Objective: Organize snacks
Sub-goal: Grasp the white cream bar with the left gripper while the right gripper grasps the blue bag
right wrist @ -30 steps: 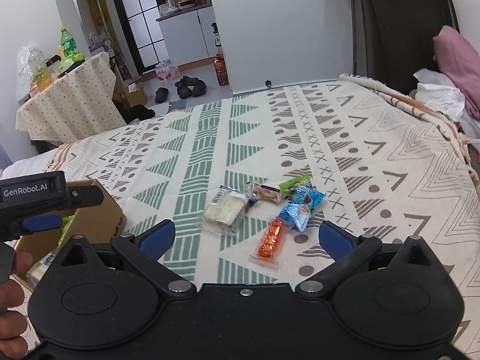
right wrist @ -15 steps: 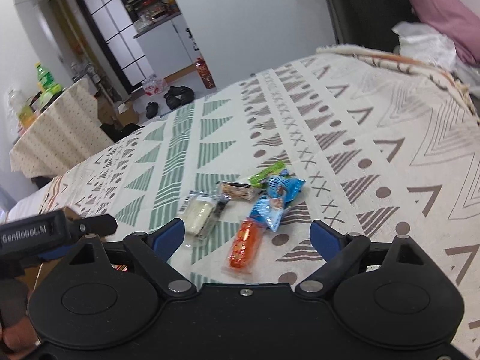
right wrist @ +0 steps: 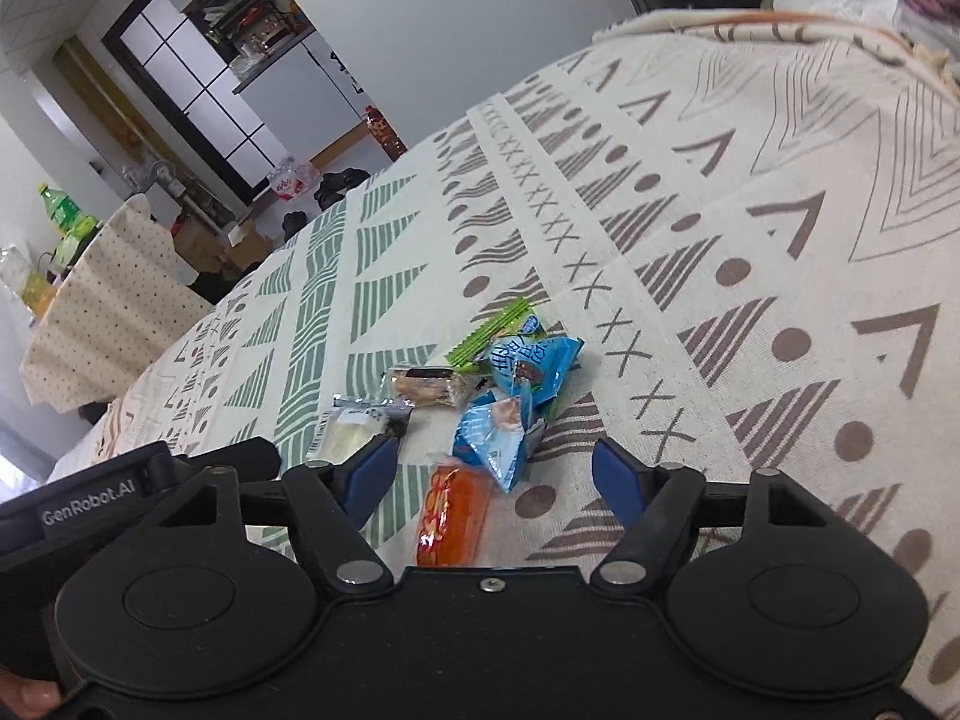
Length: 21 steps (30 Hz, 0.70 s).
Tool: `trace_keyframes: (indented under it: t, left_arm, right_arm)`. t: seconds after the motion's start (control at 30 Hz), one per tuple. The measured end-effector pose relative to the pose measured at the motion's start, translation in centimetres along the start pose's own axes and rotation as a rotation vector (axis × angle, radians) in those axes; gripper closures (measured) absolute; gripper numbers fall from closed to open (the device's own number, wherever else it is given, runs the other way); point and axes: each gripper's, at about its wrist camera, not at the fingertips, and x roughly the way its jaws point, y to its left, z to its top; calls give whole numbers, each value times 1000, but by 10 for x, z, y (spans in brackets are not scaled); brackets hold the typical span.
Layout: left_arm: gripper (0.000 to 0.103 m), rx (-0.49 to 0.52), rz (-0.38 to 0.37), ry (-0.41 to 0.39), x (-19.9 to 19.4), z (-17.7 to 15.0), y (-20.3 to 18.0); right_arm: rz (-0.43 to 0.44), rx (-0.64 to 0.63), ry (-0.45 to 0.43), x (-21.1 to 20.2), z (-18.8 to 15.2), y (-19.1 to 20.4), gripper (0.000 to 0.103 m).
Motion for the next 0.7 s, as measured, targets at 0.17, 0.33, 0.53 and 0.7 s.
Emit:
trace_keyframes:
  t: [0.17,0.33,0.53,0.7]
  left_arm:
    - [16,4,1,34,18,-2,-1]
    - [18,27,-4,35,26,-2,-7]
    - [47,43,29,62,30,-5,-11]
    - [55,8,14,68,22,-4,-6]
  right_arm:
    - [24,32,12,11,-1,-8,39]
    - [50,61,7,16,3,-13,45]
    - [57,87,10,19,3,-19,69]
    - [50,86,10,14,1,-18,71]
